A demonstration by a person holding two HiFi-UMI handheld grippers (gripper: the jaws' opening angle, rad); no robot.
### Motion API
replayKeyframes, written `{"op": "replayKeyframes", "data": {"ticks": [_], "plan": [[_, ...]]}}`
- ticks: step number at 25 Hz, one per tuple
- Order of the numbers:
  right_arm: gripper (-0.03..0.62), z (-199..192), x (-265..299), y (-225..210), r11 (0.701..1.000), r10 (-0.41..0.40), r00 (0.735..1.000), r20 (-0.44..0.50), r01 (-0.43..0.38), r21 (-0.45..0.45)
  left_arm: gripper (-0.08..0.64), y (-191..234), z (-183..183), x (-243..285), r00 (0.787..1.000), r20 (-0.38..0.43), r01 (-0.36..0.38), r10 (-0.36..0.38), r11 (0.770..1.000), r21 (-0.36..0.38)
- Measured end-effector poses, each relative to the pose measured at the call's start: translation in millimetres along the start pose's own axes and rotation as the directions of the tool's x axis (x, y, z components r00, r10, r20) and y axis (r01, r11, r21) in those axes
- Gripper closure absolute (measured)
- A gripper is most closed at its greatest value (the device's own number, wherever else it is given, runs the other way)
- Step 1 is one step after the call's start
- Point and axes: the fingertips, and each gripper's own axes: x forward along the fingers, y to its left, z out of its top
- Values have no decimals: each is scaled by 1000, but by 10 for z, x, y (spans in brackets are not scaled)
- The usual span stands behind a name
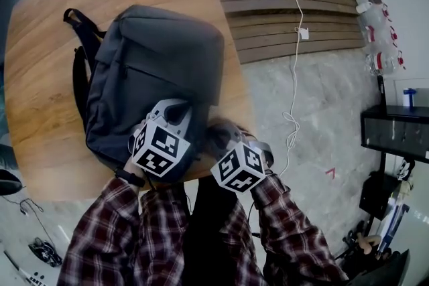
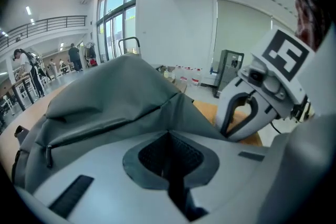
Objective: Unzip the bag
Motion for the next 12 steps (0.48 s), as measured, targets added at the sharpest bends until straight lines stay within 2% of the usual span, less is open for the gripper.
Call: {"op": "replayKeyframes", "data": {"ticks": [6, 9, 12], "plan": [[581, -97, -108, 202, 975, -44, 998, 46, 33, 218, 551, 76, 117, 167, 1000, -31, -7, 6, 1000, -17], [581, -89, -107, 361, 968, -17, 999, 51, 3, 250, 551, 163, 215, 279, 999, -34, -20, 19, 1000, -23], [581, -11, -107, 751, 964, 41, 995, 91, -63, 258, 551, 303, 339, 400, 998, -33, -51, 49, 998, -48]]}}
